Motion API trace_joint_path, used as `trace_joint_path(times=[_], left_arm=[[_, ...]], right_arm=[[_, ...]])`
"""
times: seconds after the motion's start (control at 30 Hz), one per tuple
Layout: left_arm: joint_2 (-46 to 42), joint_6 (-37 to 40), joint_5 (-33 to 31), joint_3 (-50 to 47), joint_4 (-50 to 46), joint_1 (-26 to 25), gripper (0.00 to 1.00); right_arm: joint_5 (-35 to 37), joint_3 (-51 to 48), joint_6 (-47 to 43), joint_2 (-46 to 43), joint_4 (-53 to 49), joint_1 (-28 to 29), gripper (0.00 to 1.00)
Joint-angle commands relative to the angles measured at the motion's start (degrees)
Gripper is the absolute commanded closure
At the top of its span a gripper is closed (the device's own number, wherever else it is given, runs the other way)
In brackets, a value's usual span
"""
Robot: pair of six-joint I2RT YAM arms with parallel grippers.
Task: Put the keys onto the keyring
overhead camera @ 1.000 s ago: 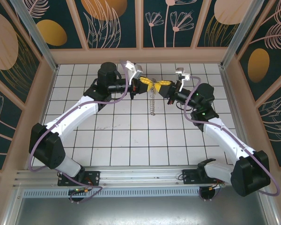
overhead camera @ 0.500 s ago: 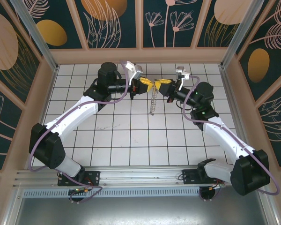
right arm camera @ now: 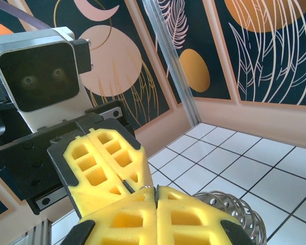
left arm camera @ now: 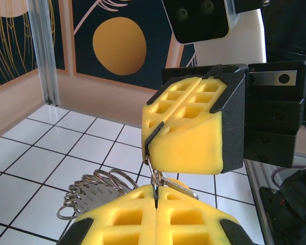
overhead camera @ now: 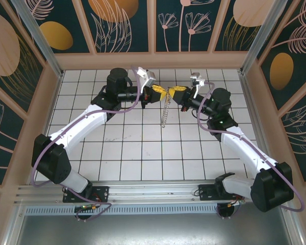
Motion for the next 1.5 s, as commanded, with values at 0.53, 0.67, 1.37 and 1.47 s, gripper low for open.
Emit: trace_joint_path(times=[0.53, 0.67, 1.37, 1.47], left_arm=[[-1.69, 0.87, 1.38, 1.94, 2.45, -0.45, 1.00], [-1.65, 0.37, 1.13, 1.62, 3.27, -0.46, 1.00], [-1.58, -1.52, 1.32, 1.05, 6.41, -0.45, 1.00], [-1.63, -1.47, 1.32, 0.98, 6.50, -0.47, 1.00]], right_arm=[[2.38, -1.97, -2.30, -4.22, -4.07, -1.23, 1.00], [1.68, -2.64, -1.58, -4.39, -3.75, -1.29, 1.00], [-2.73, -5.06, 2.02, -6.97, -3.51, -2.17, 0.73], [-2.48, -5.43, 2.92, -9.22, -4.05, -4.10, 0.67]])
